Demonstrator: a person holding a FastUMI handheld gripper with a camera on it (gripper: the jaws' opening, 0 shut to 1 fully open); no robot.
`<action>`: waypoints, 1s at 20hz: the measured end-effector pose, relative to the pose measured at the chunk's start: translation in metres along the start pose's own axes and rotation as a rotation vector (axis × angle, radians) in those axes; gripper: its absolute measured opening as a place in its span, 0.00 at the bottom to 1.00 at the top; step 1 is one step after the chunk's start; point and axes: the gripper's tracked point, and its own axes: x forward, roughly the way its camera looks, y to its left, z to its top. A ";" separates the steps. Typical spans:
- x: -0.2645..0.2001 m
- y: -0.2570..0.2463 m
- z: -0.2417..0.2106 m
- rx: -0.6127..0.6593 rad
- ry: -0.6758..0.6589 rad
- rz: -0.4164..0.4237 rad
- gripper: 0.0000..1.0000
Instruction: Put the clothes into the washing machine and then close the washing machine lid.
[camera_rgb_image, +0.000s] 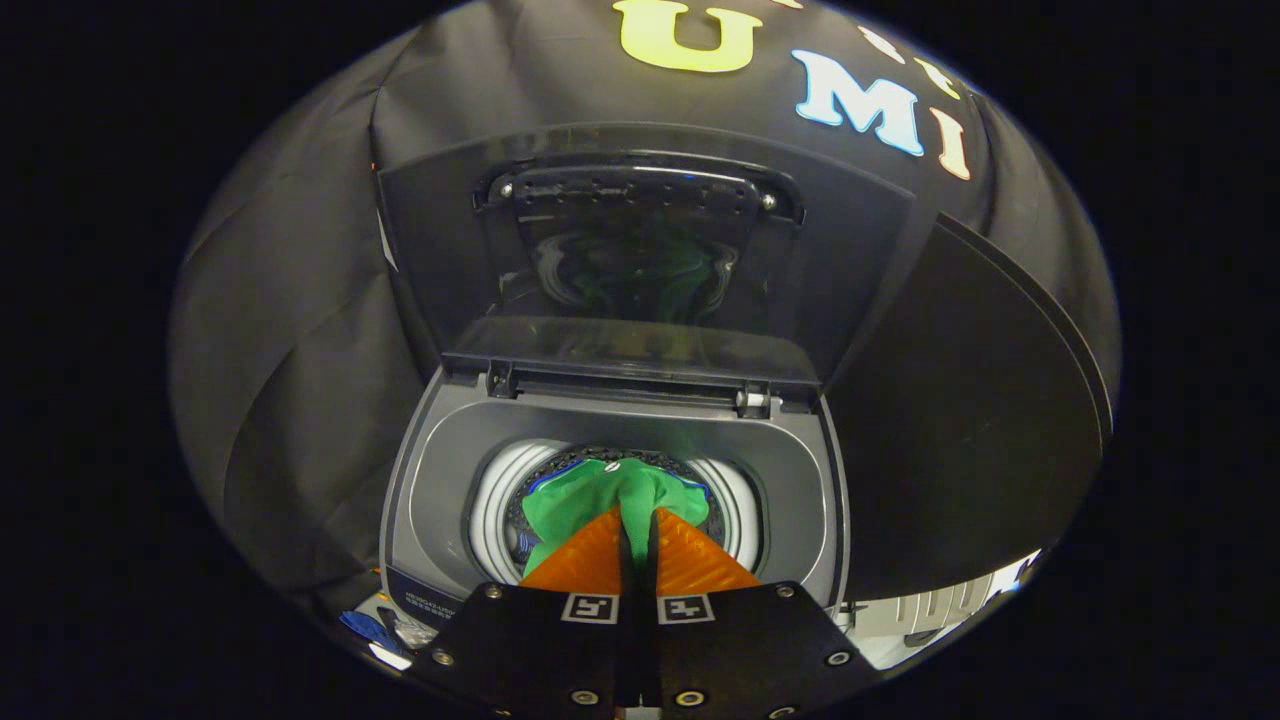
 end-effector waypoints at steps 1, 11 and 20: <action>0.003 -0.001 -0.002 -0.002 0.006 0.002 0.00; 0.007 0.006 -0.004 -0.062 0.027 0.003 0.00; 0.013 0.009 0.001 -0.002 0.025 0.028 0.98</action>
